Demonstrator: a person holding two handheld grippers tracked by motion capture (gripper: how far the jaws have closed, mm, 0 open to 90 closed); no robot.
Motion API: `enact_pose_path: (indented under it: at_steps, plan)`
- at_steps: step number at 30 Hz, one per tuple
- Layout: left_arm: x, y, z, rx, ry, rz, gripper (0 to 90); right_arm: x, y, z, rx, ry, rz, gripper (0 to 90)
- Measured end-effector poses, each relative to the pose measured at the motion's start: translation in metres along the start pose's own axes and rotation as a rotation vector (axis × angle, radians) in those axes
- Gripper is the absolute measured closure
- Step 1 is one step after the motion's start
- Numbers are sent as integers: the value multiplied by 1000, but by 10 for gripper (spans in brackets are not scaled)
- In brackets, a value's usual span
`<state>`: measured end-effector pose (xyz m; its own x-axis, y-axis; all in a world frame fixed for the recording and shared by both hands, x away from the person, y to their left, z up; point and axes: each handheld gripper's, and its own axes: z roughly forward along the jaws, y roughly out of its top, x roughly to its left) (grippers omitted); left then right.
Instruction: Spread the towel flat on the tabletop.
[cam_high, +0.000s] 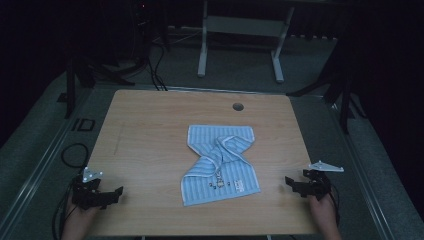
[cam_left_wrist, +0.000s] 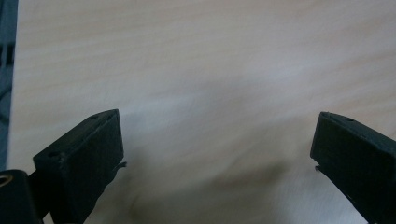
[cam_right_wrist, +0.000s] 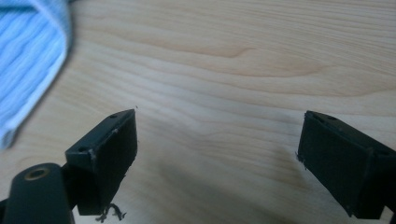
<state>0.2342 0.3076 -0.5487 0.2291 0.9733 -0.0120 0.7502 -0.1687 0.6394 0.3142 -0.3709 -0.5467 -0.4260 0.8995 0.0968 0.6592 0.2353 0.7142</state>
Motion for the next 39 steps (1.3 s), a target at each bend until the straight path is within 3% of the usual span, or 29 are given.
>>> enact_pose_path:
  at_steps: [2,4,6,9,11,14,15,18,21,26,29,32,39]
  plan:
    - [-1,0,-3,35,29,20,24,4,5,-1,42,3,-30,124]
    - [-2,1,-6,35,52,15,23,7,8,-2,71,23,-47,125]
    - [-3,3,-7,58,38,0,23,13,13,-3,93,53,-69,124]
    - [-9,6,-4,142,15,-1,23,21,19,-2,133,84,-104,122]
    - [-16,9,-2,186,-9,18,23,25,23,1,168,114,-125,122]
    - [-29,14,2,227,-22,91,23,32,29,5,216,125,-163,122]
    - [-33,16,4,229,-38,99,23,34,30,7,232,113,-183,122]
    - [-44,23,8,221,-77,122,24,39,35,13,245,160,-201,123]
    - [-56,28,14,230,-102,156,24,45,40,20,271,166,-224,135]
    - [-75,36,24,253,-133,204,25,54,48,27,273,190,-264,173]
    - [-84,41,29,252,-149,222,25,61,53,32,274,191,-292,178]
    - [-94,46,32,253,-169,248,25,65,58,37,278,229,-287,216]
    - [-117,62,38,242,-194,312,25,82,71,51,279,253,-358,272]
